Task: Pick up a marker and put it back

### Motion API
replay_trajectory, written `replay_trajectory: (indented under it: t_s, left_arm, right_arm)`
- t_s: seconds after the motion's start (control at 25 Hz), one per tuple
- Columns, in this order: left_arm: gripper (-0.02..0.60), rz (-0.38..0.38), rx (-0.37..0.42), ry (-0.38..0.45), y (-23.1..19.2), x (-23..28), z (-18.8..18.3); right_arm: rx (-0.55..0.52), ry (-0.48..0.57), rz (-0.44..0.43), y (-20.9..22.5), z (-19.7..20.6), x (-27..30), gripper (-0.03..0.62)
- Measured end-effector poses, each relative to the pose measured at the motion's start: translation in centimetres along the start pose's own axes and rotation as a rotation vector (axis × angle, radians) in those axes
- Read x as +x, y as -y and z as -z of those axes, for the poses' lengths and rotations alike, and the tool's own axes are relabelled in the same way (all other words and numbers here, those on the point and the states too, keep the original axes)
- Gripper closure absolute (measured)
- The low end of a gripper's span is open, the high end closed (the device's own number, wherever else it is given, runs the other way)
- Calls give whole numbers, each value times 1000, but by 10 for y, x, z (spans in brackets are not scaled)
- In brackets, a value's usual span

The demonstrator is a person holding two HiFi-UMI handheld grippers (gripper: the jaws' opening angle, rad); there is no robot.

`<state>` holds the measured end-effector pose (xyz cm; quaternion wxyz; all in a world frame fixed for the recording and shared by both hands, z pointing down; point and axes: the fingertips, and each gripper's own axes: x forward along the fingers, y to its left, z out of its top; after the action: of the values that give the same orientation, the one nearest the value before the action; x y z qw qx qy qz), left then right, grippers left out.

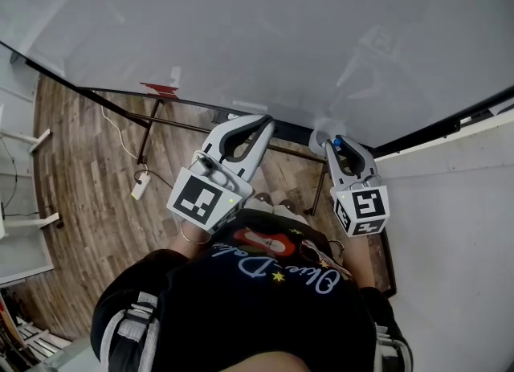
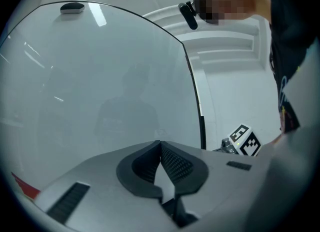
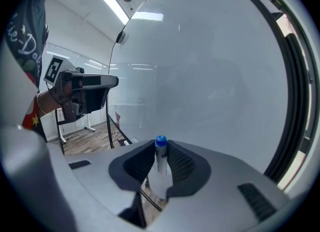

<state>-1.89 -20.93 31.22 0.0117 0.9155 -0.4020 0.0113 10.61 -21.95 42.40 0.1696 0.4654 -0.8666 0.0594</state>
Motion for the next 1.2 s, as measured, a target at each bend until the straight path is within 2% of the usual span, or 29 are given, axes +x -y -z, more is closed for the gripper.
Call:
replay_trajectory:
  t_s: [0.52, 0.84, 1.04, 1.2]
  left_arm:
    - [578, 13, -3, 3, 1, 1, 0]
    - [578, 33, 0, 3, 6, 7, -1]
    - [578, 48, 4, 8, 8, 12, -3]
    - [578, 59, 5, 10, 8, 15, -4]
  right_arm:
    - [-9, 46, 17, 1, -16, -10, 507]
    - [-15, 159, 19, 4, -56, -33, 508]
    - [11, 257, 33, 11, -79, -51, 559]
    - [32, 293, 38, 12, -88, -59, 591]
